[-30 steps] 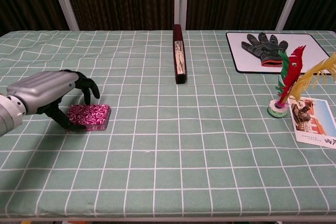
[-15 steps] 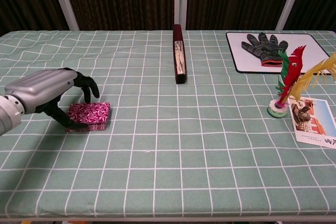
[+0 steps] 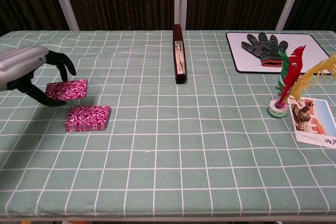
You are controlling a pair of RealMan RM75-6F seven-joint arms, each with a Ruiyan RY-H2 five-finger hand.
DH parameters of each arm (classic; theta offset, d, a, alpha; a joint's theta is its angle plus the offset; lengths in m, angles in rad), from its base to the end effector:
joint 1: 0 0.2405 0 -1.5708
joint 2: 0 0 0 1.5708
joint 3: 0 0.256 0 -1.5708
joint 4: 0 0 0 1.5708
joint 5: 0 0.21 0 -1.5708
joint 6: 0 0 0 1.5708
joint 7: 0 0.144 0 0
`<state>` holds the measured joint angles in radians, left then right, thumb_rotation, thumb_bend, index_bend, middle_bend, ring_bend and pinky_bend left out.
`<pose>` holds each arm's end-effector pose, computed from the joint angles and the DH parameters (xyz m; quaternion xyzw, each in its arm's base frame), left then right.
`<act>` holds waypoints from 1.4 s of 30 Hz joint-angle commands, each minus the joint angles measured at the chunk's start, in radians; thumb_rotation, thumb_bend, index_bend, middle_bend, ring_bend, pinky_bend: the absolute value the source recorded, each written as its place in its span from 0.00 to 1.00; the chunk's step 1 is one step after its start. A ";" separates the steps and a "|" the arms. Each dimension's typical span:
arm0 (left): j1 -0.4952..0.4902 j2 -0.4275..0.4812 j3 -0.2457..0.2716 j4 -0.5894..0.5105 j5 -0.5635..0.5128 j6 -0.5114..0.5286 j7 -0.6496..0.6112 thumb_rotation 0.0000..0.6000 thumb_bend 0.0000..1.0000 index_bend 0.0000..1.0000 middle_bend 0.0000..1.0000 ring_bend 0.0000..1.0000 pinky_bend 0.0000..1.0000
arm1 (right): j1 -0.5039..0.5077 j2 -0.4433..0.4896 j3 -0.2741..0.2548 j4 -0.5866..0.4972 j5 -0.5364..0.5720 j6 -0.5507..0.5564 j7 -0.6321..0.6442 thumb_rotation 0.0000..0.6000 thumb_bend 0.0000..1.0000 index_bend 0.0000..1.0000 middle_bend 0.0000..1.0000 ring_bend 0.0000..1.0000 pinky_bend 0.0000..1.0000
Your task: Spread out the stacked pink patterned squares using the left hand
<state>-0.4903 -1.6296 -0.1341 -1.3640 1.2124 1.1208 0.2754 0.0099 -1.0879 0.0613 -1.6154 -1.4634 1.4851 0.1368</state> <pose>-0.2287 0.2975 -0.0190 -0.6743 -0.4233 -0.3621 0.4847 -0.3292 -0.1593 0.1727 0.5409 -0.4434 0.3986 0.5933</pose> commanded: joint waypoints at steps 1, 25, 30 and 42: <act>0.010 0.004 -0.008 0.057 -0.022 -0.010 -0.034 1.00 0.24 0.34 0.49 0.15 0.08 | 0.000 0.001 0.000 -0.006 0.001 0.001 -0.009 1.00 0.10 0.00 0.00 0.00 0.00; 0.006 0.063 0.036 -0.076 0.030 -0.069 -0.087 1.00 0.10 0.15 0.25 0.04 0.07 | 0.002 0.000 0.003 -0.013 0.013 -0.008 -0.020 1.00 0.10 0.00 0.00 0.00 0.00; -0.004 0.026 0.045 -0.096 0.008 -0.075 -0.014 1.00 0.10 0.15 0.25 0.04 0.07 | 0.004 0.000 0.003 -0.008 0.016 -0.015 -0.013 1.00 0.10 0.00 0.00 0.00 0.00; -0.019 -0.060 0.048 -0.058 0.001 -0.068 0.034 1.00 0.10 0.15 0.28 0.04 0.07 | 0.004 -0.006 0.003 0.028 0.027 -0.029 0.025 1.00 0.10 0.00 0.00 0.00 0.00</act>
<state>-0.5089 -1.6877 -0.0855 -1.4226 1.2124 1.0517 0.3081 0.0137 -1.0919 0.0653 -1.5908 -1.4376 1.4590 0.1586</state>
